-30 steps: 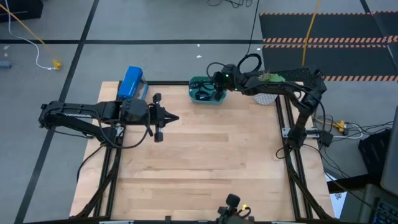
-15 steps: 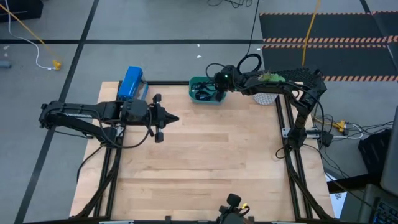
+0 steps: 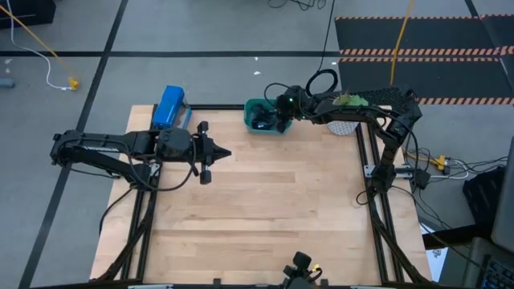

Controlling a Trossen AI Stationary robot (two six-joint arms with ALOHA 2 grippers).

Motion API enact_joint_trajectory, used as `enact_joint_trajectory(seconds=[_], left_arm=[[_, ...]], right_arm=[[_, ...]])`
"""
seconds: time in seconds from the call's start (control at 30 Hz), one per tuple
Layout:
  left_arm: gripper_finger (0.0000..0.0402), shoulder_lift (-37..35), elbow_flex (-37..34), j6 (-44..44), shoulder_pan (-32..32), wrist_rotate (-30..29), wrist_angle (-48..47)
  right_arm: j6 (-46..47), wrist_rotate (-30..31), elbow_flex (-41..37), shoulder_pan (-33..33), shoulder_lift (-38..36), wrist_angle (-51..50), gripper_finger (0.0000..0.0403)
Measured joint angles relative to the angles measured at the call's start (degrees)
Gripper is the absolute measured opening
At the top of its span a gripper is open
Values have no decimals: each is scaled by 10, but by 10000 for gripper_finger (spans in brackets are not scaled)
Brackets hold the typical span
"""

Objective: Pick and place USB-C Cables
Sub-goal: Return to Home Position

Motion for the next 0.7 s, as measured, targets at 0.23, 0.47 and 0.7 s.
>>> enact_joint_trajectory(seconds=[0.23, 0.47, 0.7], left_arm=[[21, 0, 0, 0, 0, 0, 0], [21, 0, 0, 1, 0, 0, 0], [21, 0, 0, -10, 0, 0, -2]], right_arm=[[27, 0, 0, 14, -29, 0, 113], [29, -4, 0, 66, -111, -59, 103], [41, -3, 0, 135, -197, -125, 51]])
